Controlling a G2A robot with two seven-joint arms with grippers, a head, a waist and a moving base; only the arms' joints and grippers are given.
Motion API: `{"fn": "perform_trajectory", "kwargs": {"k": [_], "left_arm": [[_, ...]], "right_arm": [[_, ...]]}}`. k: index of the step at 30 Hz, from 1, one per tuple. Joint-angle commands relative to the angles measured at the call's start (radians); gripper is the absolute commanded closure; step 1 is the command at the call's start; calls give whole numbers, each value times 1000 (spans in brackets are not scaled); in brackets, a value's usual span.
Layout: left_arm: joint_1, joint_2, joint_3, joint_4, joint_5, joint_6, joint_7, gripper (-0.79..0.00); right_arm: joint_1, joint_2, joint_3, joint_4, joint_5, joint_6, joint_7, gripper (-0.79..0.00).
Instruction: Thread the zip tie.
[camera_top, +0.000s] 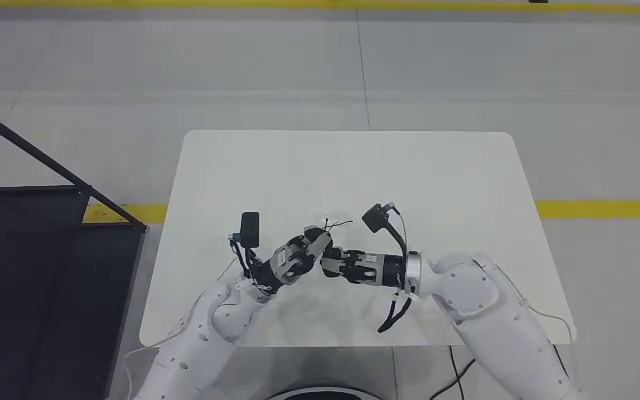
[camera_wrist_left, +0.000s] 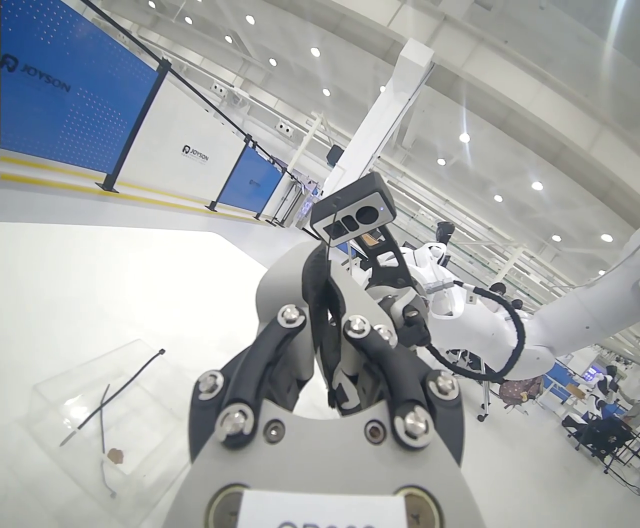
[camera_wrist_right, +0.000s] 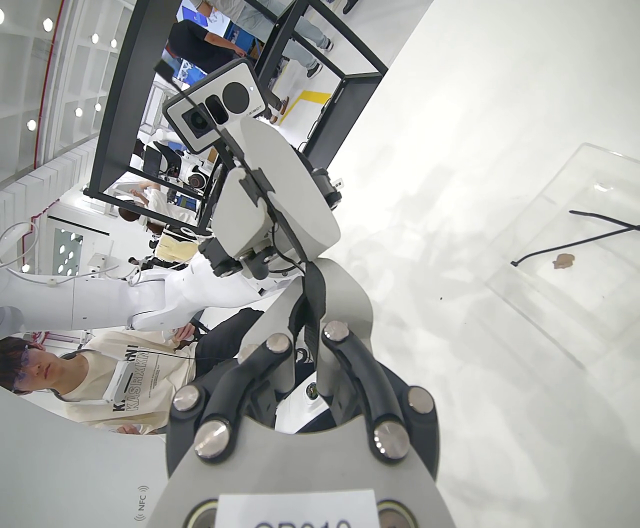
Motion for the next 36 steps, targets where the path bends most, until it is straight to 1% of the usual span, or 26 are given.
{"fn": "perform_trajectory", "kwargs": {"k": [1, 3, 9, 15, 20, 21, 24, 25, 26, 27, 28, 31, 34, 36], "left_arm": [[0, -1, -1, 0, -2, 0, -2, -659], [1, -1, -1, 0, -5, -1, -5, -714], [2, -3, -8, -2, -9, 0, -8, -767], [9, 1, -38, -1, -17, -18, -12, -770], [16, 11, -68, 13, -64, -87, -52, -745], [16, 14, -70, 12, -76, -87, -67, -714], [17, 22, -70, -1, -101, -87, -115, -659], [17, 24, -68, -6, -107, -87, -129, -625], [18, 27, -69, -8, -115, -87, -138, -582], [17, 28, -69, -12, -121, -87, -145, -502], [16, 30, -68, -14, -127, -87, -151, -446], [9, 33, -63, -18, -139, -87, -171, -409], [-1, 35, -54, -14, -148, -87, -191, -413], [-7, 35, -46, -12, -153, -87, -202, -400]], "right_arm": [[-2, 0, 1, -3, -2, 1, 0, 0], [-5, 1, 5, -5, -4, 0, -2, 0], [-11, 3, 12, -9, -8, 0, -1, 0], [-12, 5, 22, -11, -13, 3, 4, 0], [-20, 11, 41, -17, -23, 0, 24, 0], [-20, 13, 44, -17, -23, 0, 34, 0], [-19, 16, 48, -17, -16, -9, 65, 0], [-18, 16, 48, -15, -13, -11, 74, 0], [-17, 17, 49, -13, -11, -12, 80, 0], [-15, 18, 49, -12, -12, -13, 86, 0], [-14, 18, 47, -11, -12, -13, 95, 0], [-9, 18, 43, -8, -12, -15, 109, 0], [-5, 19, 40, -6, -12, -16, 114, 0], [-3, 19, 37, -4, -13, -16, 118, 0]]}}
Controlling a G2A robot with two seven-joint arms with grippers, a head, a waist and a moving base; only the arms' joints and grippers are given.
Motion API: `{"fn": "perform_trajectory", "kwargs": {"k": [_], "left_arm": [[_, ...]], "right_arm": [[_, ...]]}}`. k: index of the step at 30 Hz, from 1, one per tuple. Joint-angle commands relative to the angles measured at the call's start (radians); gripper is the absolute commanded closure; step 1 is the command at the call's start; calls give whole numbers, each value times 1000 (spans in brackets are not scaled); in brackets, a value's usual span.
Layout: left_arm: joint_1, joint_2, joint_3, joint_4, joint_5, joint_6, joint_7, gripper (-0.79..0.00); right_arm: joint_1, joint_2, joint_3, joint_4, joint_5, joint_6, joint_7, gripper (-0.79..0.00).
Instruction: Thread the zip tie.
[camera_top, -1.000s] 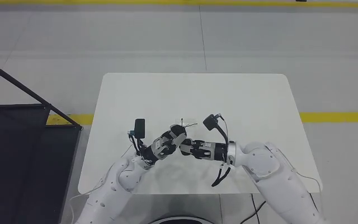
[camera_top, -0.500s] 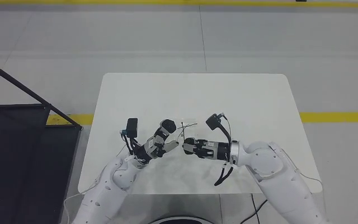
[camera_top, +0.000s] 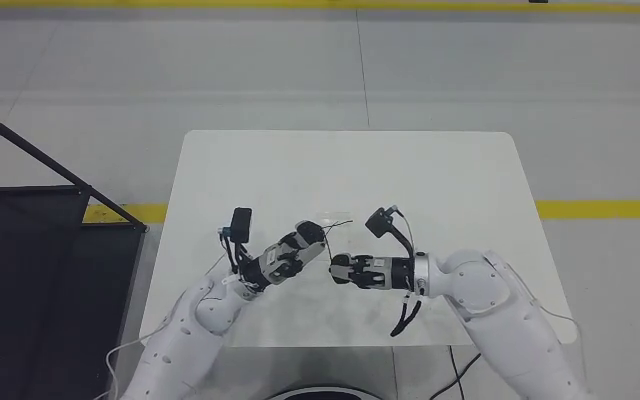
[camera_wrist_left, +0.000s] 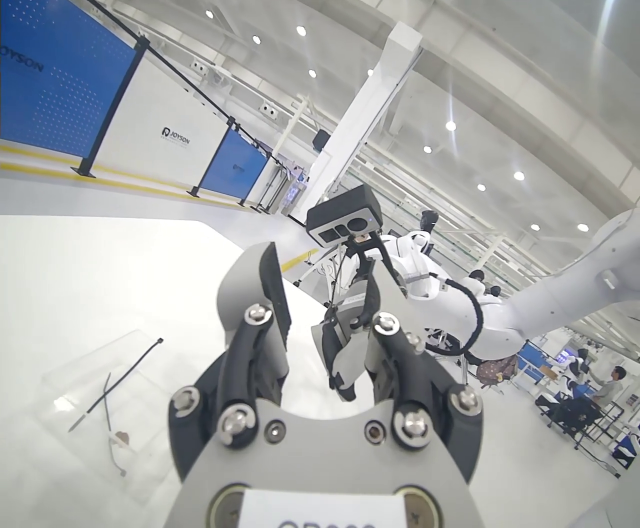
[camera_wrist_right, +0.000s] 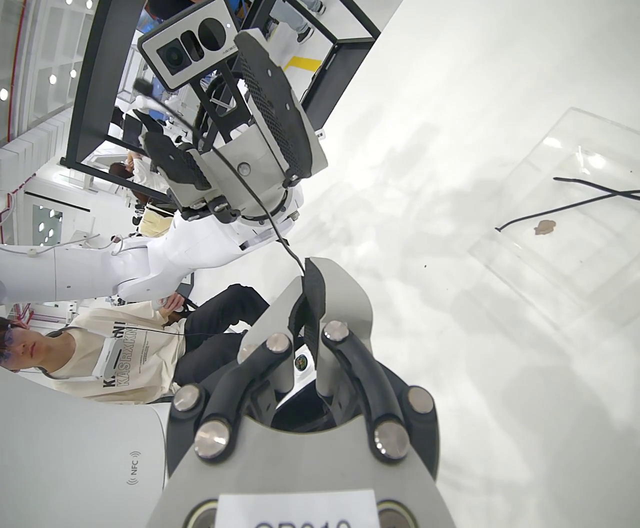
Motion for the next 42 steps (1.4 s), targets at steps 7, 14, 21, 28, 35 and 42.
{"fn": "perform_trajectory", "kwargs": {"k": [7, 14, 21, 28, 35, 42], "left_arm": [[-14, -1, 17, 12, -11, 0, -16, -385], [-19, -1, 23, 15, -11, 0, -17, -332], [-23, -2, 28, 19, -14, 0, -16, -289], [-23, -2, 27, 22, -10, 0, -7, -274], [-23, -3, 28, 24, -10, 0, -5, -123], [-24, -3, 31, 28, -10, 0, -8, -80]], "right_arm": [[10, 0, -13, 8, -2, -1, 10, 0], [19, -1, -22, 15, -2, 1, 13, 0], [23, 0, -27, 16, -1, 3, 14, 0], [28, 0, -31, 20, 2, 7, 21, 0], [33, 0, -36, 24, 7, 11, 20, 0], [38, 0, -41, 29, 8, 12, 19, 0]]}}
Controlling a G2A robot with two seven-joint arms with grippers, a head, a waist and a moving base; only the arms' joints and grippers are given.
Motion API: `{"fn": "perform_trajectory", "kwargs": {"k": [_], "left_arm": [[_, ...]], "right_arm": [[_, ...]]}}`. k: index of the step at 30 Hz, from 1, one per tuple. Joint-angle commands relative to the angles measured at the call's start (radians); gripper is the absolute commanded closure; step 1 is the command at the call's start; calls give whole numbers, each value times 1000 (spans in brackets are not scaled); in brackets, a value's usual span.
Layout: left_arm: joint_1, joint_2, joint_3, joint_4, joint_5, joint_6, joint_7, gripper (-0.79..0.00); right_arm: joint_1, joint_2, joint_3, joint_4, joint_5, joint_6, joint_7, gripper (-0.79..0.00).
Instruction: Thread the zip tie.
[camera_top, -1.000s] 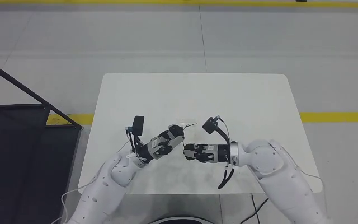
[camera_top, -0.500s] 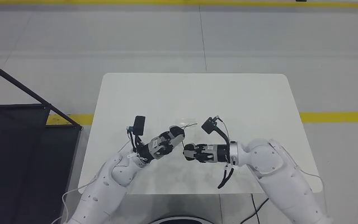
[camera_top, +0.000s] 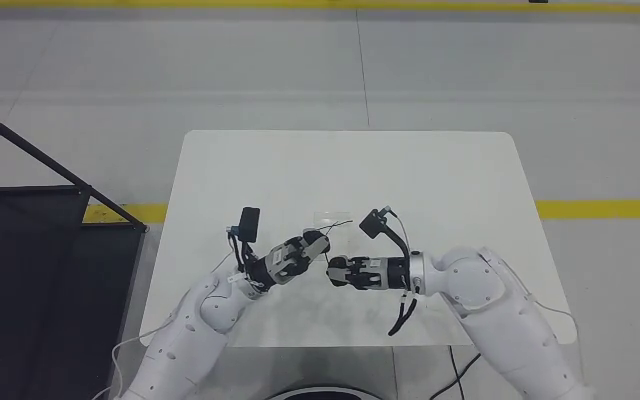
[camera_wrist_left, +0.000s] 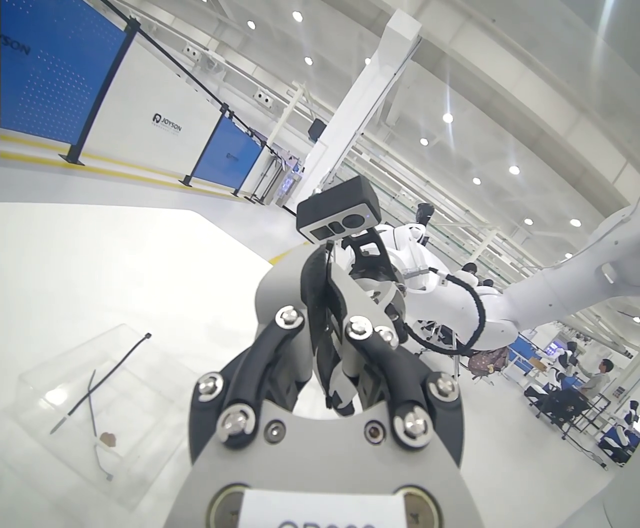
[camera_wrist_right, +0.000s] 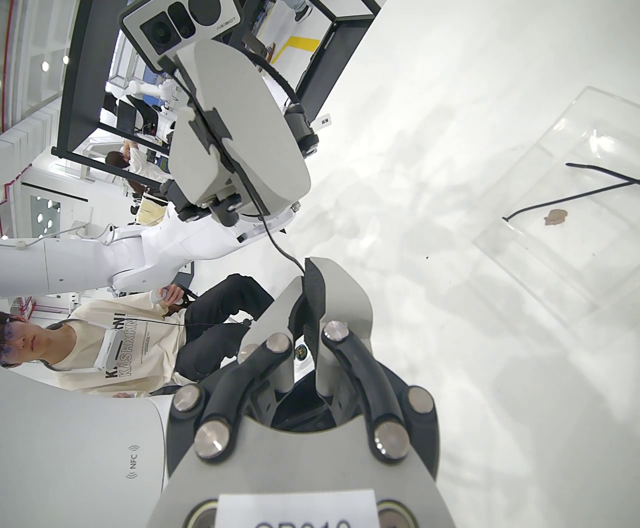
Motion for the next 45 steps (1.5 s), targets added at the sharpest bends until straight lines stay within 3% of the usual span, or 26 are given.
{"fn": "perform_trajectory", "kwargs": {"k": [1, 4, 12, 16, 19, 27, 28, 30, 31, 32, 36, 40, 45], "left_arm": [[0, 0, 1, 1, -2, 0, -1, -89], [-1, 0, 2, 2, -3, 0, -4, -160], [-5, -1, 4, 7, -9, 0, -7, -163], [-6, -1, 3, 7, -6, 0, -9, -108], [-5, -1, 3, 6, -6, 0, -9, 0], [-4, -1, 1, 4, -3, 0, -8, 0], [-3, -1, 1, 5, -3, 0, -7, 0], [-3, -1, -3, 7, -1, 1, -1, 0], [-3, -2, -5, 7, -1, 3, 5, 0], [-2, -2, -9, 6, 3, 8, 10, 0], [7, -2, -25, -4, 16, 10, 37, 0], [20, 0, -40, -11, 25, 0, 39, 0], [38, 2, -58, -19, 22, 0, 63, 0]], "right_arm": [[1, 0, 0, 0, -1, 1, -1, 0], [0, 0, -1, 0, -2, -1, -4, 0], [-2, 2, 1, -4, -3, 0, -5, 0], [-2, 3, 2, -5, -3, 1, -5, 0], [-2, 4, 1, -5, -1, 0, -4, 0], [0, 4, -1, -3, 0, 3, -7, 0], [0, 4, 0, -4, -1, 4, -7, -40], [-1, 5, 1, -4, -3, 10, -11, -502], [-2, 5, 3, -5, -4, 12, -15, -680], [-4, 6, 8, -6, -9, 18, -22, -757], [-45, 15, 59, -43, -66, 62, -111, -785], [-112, 35, 137, -135, -128, 72, -123, -785], [-159, 47, 183, -233, -238, 194, -131, -785]]}}
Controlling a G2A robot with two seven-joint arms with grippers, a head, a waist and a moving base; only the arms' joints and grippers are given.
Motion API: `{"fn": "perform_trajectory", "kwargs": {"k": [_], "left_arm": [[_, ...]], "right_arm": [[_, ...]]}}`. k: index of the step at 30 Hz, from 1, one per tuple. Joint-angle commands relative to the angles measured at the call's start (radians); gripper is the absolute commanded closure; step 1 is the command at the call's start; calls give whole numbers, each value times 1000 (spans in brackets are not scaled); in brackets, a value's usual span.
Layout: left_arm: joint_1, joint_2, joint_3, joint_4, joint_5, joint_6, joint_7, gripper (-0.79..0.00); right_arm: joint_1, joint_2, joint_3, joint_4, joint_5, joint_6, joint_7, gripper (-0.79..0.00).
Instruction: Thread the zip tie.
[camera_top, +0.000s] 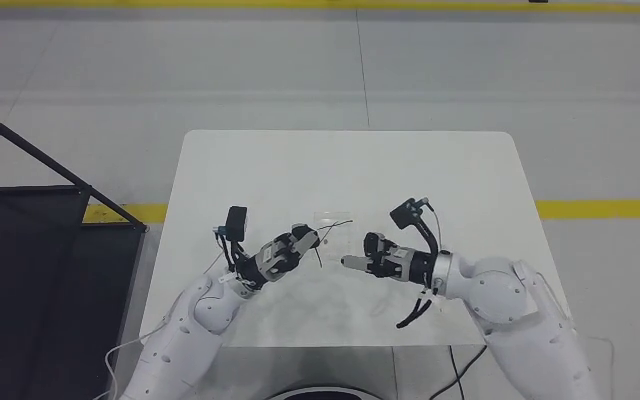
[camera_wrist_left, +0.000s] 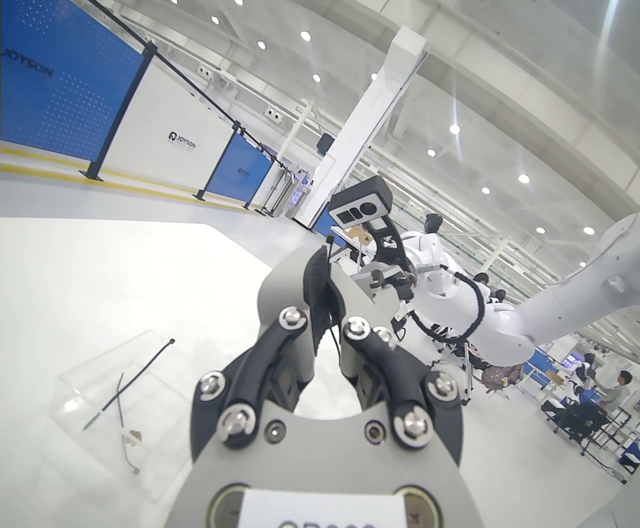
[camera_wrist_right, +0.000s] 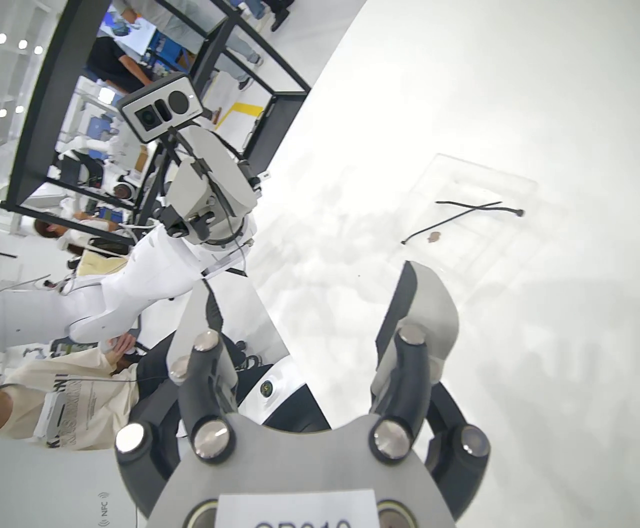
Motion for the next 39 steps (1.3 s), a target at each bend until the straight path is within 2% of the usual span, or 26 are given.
{"fn": "perform_trajectory", "kwargs": {"k": [1, 5, 13, 18, 25, 27, 29, 30, 32, 37, 39], "left_arm": [[10, 1, -7, -5, 1, 0, 11, 0], [38, 3, -30, -15, 13, 0, 53, 0], [38, 3, -30, -15, 13, 0, 53, 0], [43, 1, -35, -30, -6, 36, 55, 0], [55, 4, -63, -28, -27, 33, 49, 0], [57, 5, -66, -25, -40, 32, 42, 0], [56, 5, -68, -22, -48, 35, 35, 0], [56, 5, -68, -22, -48, 35, 35, 0], [56, 5, -68, -22, -48, 35, 35, 0], [56, 5, -68, -22, -48, 35, 35, 0], [56, 5, -68, -22, -48, 35, 35, 0]], "right_arm": [[-1, 0, 1, -3, -4, 8, -1, -785], [-1, 0, 1, -3, -4, 8, -1, -785], [-1, -1, -10, 2, -25, 18, -9, -785], [105, -18, -77, 105, -36, 113, 21, -785], [261, -55, -185, 323, 28, 116, 48, -785], [291, -65, -208, 372, 45, 103, 36, -757], [317, -75, -226, 420, 59, 95, 24, -662], [329, -79, -235, 441, 67, 91, 21, -640], [355, -87, -250, 484, 78, 92, 21, -634], [402, -105, -278, 562, 98, 86, 17, -542], [416, -111, -287, 584, 103, 90, 11, -533]]}}
